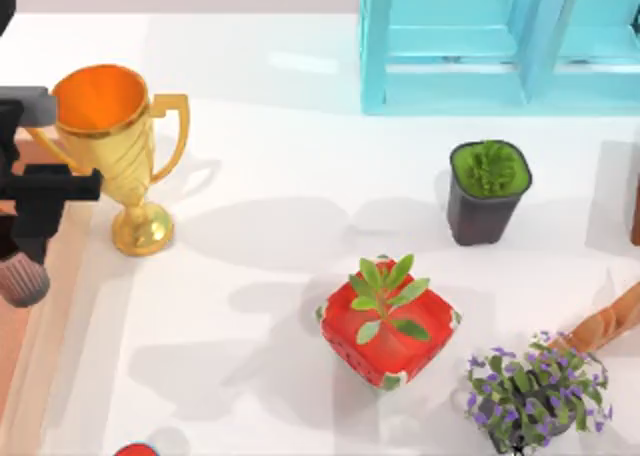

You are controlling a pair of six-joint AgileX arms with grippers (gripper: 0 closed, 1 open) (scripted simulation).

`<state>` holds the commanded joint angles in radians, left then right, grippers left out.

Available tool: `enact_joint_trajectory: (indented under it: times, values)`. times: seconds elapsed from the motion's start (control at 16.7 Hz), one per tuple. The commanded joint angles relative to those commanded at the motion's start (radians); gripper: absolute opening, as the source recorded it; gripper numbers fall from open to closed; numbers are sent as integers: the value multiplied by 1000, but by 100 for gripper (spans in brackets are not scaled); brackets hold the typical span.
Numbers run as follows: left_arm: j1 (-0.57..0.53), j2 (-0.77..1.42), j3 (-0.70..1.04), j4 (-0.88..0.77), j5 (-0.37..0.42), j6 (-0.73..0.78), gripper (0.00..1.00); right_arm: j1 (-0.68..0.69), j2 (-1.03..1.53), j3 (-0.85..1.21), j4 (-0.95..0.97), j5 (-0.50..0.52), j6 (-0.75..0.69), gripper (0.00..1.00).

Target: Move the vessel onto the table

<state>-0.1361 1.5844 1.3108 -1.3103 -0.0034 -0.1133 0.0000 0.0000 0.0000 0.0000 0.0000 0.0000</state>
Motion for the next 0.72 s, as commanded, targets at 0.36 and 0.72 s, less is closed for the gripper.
enact_joint_trajectory:
  times: [0.36,0.72]
  values:
    - [-273,23,24,-13,-1,-263,0,0,0,0,0,0,0,100]
    - [-620,34,36,-15,0,-616,0,0,0,0,0,0,0,100]
